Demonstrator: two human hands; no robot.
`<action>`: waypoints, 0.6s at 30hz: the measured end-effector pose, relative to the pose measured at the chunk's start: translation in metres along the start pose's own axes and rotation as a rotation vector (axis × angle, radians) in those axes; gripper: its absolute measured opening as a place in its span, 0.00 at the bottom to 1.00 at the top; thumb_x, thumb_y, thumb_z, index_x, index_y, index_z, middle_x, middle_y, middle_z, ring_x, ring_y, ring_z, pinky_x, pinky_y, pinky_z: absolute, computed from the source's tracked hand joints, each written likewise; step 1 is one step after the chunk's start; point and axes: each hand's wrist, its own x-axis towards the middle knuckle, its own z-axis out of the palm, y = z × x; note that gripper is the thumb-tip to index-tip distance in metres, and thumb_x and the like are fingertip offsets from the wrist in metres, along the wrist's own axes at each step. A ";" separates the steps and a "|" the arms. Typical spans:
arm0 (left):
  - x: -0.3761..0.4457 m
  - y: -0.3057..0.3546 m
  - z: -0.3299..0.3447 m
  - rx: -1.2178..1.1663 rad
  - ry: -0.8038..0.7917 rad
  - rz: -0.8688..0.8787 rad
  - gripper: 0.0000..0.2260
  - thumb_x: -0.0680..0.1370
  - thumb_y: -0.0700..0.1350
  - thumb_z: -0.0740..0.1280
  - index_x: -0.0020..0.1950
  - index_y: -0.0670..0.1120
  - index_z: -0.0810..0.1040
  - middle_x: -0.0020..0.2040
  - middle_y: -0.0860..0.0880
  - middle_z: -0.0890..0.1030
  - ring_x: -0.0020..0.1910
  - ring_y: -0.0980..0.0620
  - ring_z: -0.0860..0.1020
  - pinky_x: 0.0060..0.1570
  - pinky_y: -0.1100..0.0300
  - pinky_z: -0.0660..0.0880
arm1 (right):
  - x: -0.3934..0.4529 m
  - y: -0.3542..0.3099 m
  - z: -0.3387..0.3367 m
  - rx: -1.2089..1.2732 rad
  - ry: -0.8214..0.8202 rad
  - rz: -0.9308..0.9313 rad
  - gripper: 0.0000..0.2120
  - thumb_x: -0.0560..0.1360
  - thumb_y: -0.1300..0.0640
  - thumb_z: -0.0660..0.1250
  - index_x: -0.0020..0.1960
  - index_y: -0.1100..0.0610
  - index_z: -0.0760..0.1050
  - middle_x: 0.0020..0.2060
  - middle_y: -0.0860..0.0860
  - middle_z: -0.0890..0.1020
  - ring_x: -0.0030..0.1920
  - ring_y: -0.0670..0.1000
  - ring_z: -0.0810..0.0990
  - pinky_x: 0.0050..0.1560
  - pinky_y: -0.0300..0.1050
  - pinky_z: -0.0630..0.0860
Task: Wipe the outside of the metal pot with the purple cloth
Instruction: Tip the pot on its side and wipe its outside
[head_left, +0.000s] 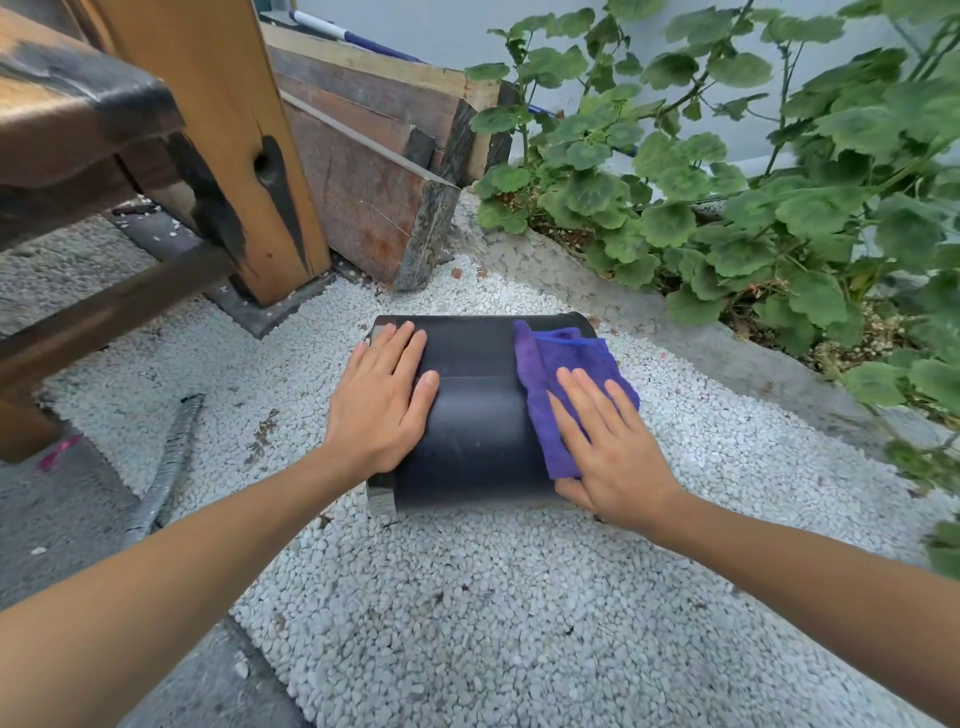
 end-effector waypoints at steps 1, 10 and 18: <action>0.000 0.000 0.000 0.003 -0.006 0.002 0.30 0.82 0.59 0.43 0.80 0.46 0.59 0.81 0.47 0.59 0.81 0.48 0.53 0.79 0.50 0.47 | -0.001 0.005 -0.004 0.020 -0.002 0.017 0.42 0.72 0.39 0.62 0.77 0.65 0.62 0.76 0.66 0.64 0.77 0.65 0.63 0.75 0.63 0.60; -0.025 -0.004 -0.010 -0.208 0.147 -0.110 0.22 0.82 0.54 0.54 0.71 0.44 0.66 0.73 0.43 0.65 0.71 0.45 0.64 0.70 0.47 0.65 | 0.003 0.031 -0.047 0.931 0.335 0.868 0.13 0.81 0.49 0.54 0.63 0.47 0.70 0.49 0.40 0.79 0.47 0.39 0.78 0.45 0.31 0.71; -0.043 0.028 -0.012 -0.294 0.105 -0.424 0.17 0.77 0.48 0.62 0.64 0.46 0.65 0.54 0.45 0.75 0.52 0.44 0.74 0.49 0.51 0.70 | -0.001 0.005 -0.042 1.102 -0.058 1.287 0.27 0.84 0.49 0.51 0.41 0.65 0.79 0.38 0.61 0.83 0.42 0.60 0.80 0.44 0.49 0.74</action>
